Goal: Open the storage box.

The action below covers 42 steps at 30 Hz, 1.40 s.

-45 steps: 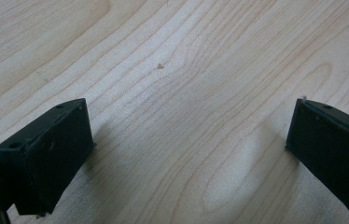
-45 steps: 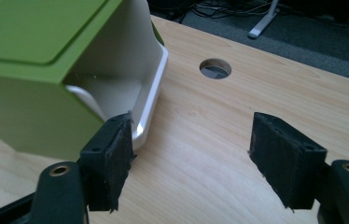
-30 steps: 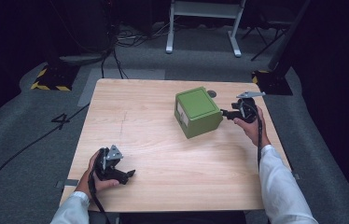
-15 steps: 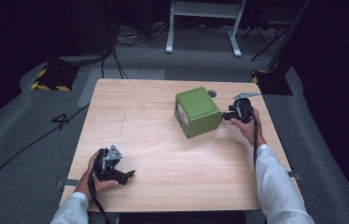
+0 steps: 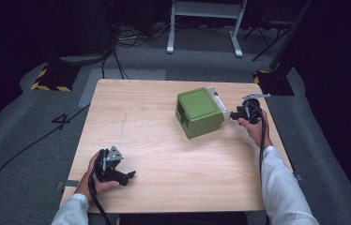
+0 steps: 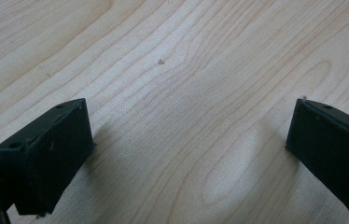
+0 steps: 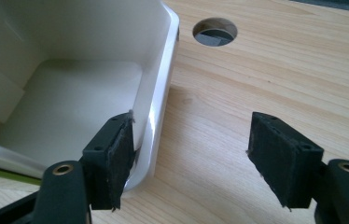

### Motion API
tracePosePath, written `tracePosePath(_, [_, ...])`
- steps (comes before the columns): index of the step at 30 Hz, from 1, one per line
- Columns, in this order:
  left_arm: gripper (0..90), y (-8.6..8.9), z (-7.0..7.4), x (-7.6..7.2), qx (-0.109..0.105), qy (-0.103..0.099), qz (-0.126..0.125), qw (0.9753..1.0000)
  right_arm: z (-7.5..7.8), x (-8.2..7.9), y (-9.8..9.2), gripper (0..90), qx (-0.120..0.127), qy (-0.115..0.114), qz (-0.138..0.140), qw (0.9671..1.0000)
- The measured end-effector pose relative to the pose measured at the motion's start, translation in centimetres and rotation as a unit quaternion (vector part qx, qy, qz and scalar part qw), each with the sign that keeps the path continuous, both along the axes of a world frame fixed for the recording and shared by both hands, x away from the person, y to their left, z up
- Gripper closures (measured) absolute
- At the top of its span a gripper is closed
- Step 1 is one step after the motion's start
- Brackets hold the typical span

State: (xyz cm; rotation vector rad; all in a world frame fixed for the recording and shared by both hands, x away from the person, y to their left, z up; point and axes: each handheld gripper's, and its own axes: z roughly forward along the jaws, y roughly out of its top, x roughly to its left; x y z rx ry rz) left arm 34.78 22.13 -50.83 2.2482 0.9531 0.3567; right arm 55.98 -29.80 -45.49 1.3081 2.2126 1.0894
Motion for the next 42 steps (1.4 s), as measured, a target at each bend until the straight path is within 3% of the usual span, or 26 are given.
tracePosePath(19, [0.5,0.0,0.0,-0.1,0.0,0.001,0.003,1.0,-0.5,0.4,-3.3,28.3,0.006,0.001,-0.046,0.9989])
tracePosePath(42, [0.5,0.0,0.0,-0.1,0.0,0.001,0.002,1.0,-0.4,0.7,-5.7,26.7,0.002,-0.006,-0.071,0.9975])
